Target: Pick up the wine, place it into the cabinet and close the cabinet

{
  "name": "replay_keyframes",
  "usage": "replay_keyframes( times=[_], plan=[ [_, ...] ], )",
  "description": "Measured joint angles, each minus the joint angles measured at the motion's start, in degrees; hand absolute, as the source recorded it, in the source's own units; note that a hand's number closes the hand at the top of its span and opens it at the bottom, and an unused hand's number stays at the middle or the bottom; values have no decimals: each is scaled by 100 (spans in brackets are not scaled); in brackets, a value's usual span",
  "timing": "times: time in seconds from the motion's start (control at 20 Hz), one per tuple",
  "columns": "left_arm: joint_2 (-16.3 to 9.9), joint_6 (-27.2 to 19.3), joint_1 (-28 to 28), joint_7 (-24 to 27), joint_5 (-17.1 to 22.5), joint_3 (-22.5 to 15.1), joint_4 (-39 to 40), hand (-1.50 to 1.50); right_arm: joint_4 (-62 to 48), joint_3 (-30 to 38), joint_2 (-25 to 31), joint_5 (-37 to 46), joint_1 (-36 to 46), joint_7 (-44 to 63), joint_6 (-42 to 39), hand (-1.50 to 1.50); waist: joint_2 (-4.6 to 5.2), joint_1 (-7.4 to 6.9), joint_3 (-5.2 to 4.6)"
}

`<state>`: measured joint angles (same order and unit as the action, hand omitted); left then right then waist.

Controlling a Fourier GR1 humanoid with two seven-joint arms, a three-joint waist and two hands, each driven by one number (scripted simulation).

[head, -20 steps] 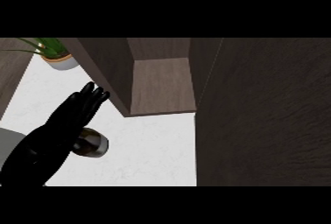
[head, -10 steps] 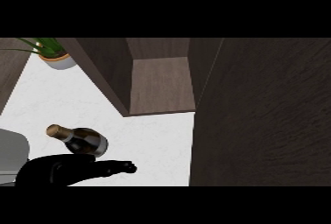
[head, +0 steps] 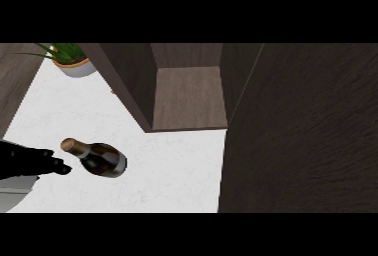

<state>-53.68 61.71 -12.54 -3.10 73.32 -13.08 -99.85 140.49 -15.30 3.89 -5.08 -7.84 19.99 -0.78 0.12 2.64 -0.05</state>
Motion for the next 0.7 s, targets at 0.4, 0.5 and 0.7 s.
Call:
replay_keyframes(
  times=[0.4,0.5,0.7],
  plan=[
    [-1054,333,-786,-483,1486,-331,862,-150,221,-531,-124,354,285,680,476,-150,-2,-64,-1],
    [-1041,377,-906,-619,1588,-391,996,-150,243,-722,-131,395,276,778,587,-150,-8,-70,-2],
    [-844,477,-1092,-849,1599,-474,1336,-150,270,-862,-72,443,288,875,747,-150,-12,-70,-2]
  ],
)
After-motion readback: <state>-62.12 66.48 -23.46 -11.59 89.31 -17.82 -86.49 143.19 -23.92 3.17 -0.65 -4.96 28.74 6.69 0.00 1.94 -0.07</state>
